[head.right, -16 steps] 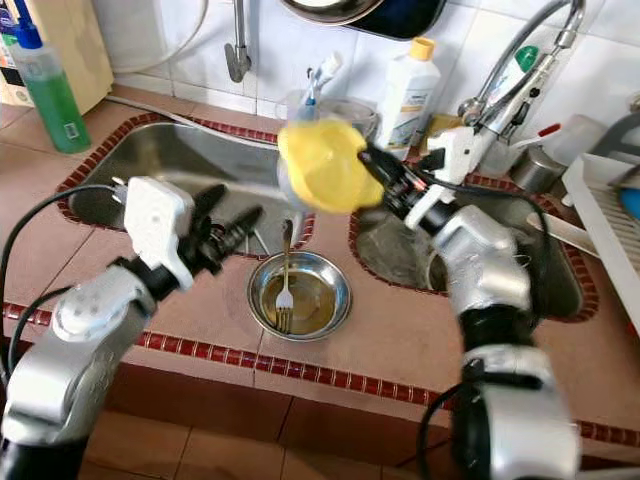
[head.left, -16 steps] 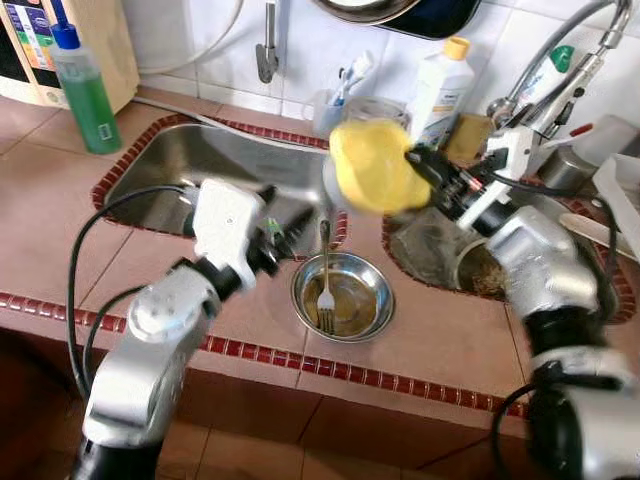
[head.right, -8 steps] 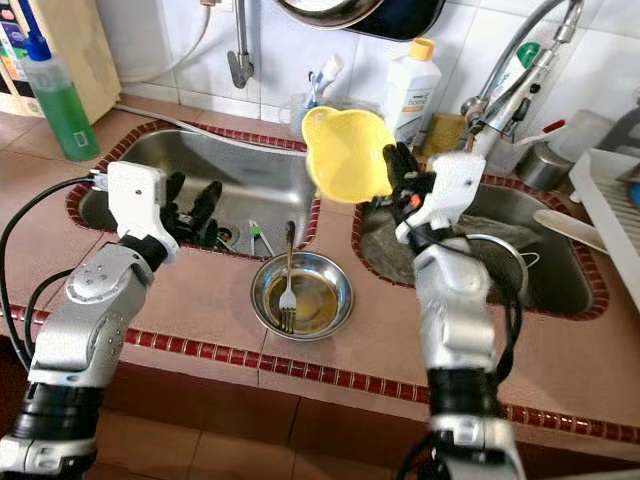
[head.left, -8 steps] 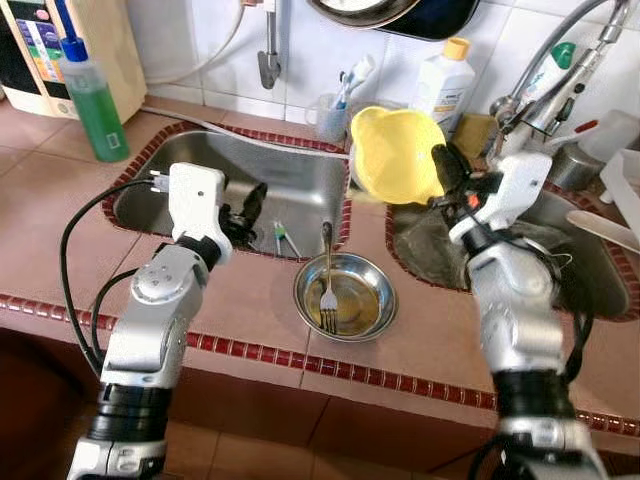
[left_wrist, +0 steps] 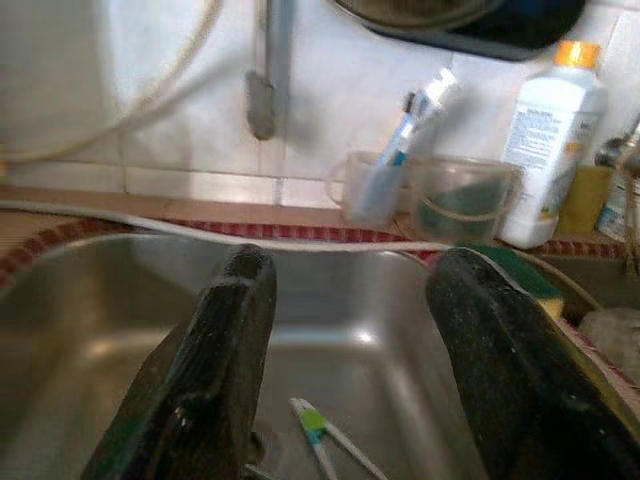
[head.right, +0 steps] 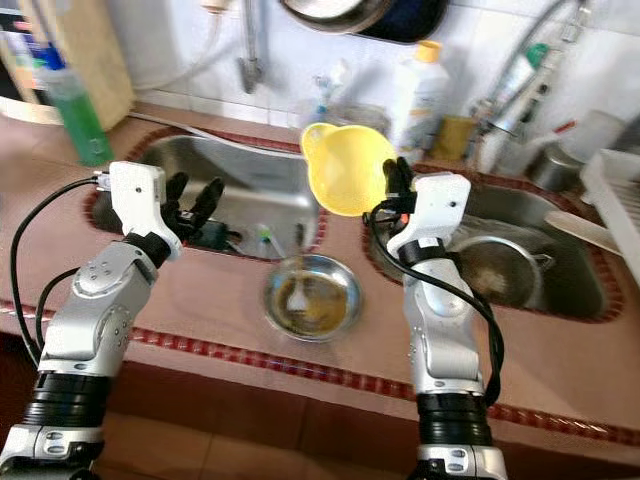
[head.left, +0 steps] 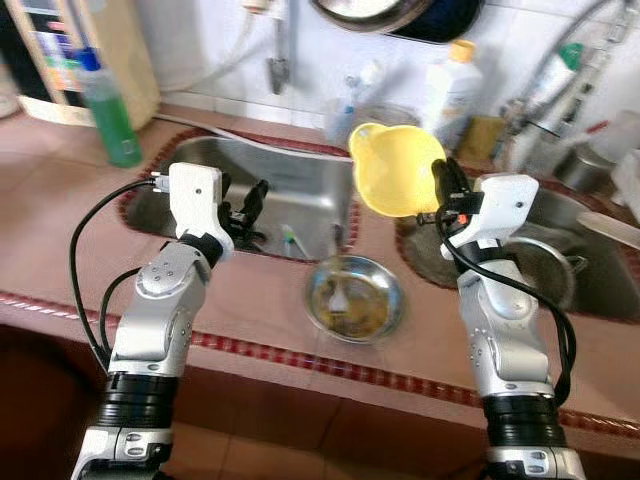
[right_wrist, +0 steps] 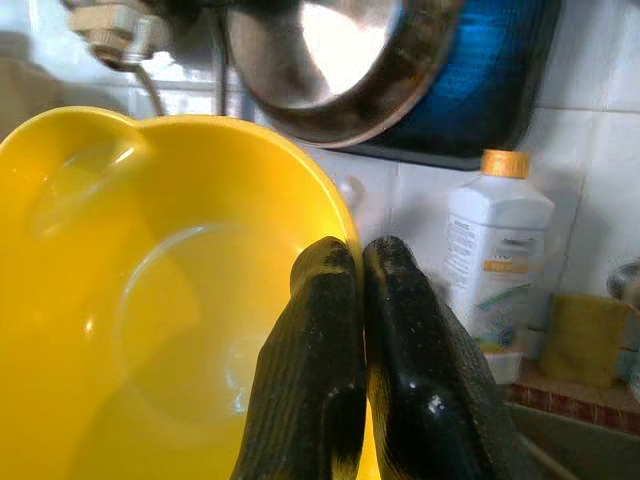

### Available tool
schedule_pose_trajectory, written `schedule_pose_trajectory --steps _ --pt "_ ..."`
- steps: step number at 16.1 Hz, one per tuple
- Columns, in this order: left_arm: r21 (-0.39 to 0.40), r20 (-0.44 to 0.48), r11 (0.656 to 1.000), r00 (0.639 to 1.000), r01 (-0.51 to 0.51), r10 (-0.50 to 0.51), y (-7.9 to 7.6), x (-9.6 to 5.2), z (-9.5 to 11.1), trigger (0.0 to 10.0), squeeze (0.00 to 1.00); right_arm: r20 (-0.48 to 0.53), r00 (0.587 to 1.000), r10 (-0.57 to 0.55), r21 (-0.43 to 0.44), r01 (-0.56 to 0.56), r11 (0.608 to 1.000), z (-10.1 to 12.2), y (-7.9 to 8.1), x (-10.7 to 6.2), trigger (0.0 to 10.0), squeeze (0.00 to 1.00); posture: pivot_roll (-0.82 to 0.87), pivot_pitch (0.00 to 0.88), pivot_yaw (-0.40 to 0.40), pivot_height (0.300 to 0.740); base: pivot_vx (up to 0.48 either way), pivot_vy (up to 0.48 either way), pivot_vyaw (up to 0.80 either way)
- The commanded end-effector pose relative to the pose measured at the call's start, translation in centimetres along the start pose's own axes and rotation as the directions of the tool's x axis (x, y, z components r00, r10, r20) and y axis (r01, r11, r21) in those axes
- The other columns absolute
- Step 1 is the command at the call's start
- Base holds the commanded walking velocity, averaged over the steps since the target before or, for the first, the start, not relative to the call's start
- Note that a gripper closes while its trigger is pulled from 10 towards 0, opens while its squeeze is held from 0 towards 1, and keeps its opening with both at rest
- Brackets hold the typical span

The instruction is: Kitchen organization

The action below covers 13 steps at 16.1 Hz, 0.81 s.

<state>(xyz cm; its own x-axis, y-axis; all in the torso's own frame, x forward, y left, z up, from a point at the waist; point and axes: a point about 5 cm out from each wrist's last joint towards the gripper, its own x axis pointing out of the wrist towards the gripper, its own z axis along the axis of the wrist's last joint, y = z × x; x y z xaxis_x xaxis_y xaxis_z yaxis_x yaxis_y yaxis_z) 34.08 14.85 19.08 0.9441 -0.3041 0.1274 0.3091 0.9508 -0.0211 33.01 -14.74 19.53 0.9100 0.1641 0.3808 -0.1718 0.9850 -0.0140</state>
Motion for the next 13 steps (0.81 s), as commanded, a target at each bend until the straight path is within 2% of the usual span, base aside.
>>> schedule_pose_trajectory --steps 1,7,13 --pt "0.008 0.015 1.0 1.0 -0.001 0.001 0.18 0.25 0.47 10.0 0.0 0.026 1.0 0.009 -0.007 -0.008 1.0 0.62 0.35 0.17 10.0 0.0 0.01 0.022 -0.053 0.74 0.0 0.356 0.0" --pt "0.006 0.015 1.0 1.0 0.009 -0.009 -0.09 0.18 0.29 10.0 0.0 0.018 1.0 0.013 -0.006 -0.013 1.0 0.59 0.63 0.06 10.0 0.0 0.02 0.024 -0.063 0.74 0.0 0.348 0.0" --pt "0.051 0.011 0.999 1.0 0.015 -0.015 -0.34 0.03 0.15 10.0 0.0 0.013 1.0 0.026 0.002 -0.026 1.0 0.46 1.09 0.04 10.0 0.0 0.03 0.016 -0.064 0.74 0.0 0.0 0.0"
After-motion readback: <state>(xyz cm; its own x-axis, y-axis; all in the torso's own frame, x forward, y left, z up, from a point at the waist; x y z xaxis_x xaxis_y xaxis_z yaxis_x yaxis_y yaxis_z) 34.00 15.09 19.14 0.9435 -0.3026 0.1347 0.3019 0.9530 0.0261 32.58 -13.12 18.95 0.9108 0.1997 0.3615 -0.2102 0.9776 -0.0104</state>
